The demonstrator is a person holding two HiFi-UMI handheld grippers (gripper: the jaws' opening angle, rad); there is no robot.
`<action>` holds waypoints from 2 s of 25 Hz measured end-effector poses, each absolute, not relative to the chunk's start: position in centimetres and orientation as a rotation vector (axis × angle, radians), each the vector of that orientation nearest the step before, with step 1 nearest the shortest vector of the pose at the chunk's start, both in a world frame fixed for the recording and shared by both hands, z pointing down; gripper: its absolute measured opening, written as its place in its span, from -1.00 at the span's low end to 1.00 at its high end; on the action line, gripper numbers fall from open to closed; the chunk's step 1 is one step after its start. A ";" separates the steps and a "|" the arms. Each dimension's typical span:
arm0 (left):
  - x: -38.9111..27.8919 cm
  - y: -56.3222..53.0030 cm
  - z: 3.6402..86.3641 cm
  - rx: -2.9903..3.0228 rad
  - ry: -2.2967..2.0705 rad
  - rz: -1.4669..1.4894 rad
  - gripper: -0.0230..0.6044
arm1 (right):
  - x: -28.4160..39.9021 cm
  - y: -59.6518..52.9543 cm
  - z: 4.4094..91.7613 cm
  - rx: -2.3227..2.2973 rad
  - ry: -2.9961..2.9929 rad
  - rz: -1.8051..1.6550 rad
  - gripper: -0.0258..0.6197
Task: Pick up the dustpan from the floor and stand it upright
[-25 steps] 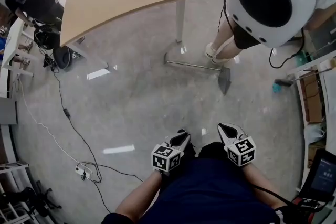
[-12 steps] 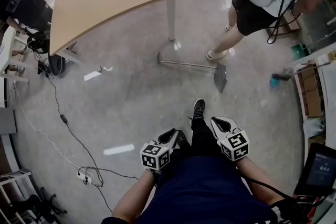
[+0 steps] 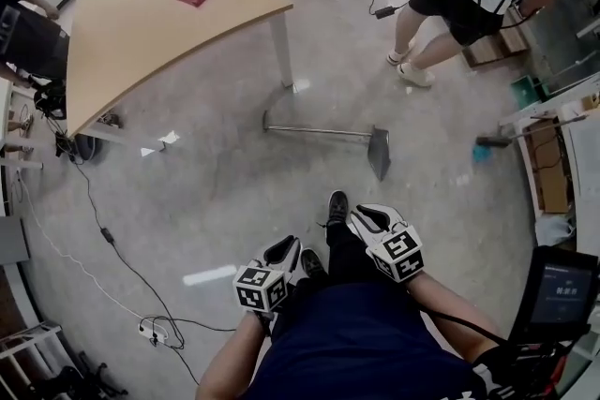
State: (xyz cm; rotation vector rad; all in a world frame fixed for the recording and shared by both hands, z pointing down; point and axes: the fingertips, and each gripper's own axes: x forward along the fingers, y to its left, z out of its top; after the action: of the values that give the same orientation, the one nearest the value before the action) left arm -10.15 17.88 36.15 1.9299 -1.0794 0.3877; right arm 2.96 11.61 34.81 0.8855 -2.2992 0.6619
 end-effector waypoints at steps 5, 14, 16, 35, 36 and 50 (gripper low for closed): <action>-10.0 13.6 36.6 1.936 -1.107 0.424 -0.78 | 3.8 7.8 35.8 0.857 -2.298 0.685 -0.69; -7.0 5.8 35.6 2.006 -1.107 0.430 -0.77 | 6.1 -0.4 33.4 0.891 -2.335 0.602 -0.69; -6.0 4.3 34.9 2.026 -1.108 0.406 -0.77 | 6.6 -1.5 32.3 0.893 -2.347 0.582 -0.69; -11.0 0.8 39.0 2.028 -1.130 0.490 -0.78 | 6.7 -6.4 37.5 0.985 -2.240 0.569 -0.69; -12.0 1.4 39.5 2.007 -1.133 0.512 -0.77 | 5.9 -6.1 38.5 0.972 -2.236 0.598 -0.69; -14.5 -4.6 49.4 2.050 -1.158 0.542 -0.74 | 1.9 -10.3 51.3 0.897 -2.228 0.602 -0.70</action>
State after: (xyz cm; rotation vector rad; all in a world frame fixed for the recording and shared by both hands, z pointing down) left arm -14.51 -4.63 49.35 2.0503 -1.1577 0.5421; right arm 1.87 -10.30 51.33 0.8973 -2.2283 0.6024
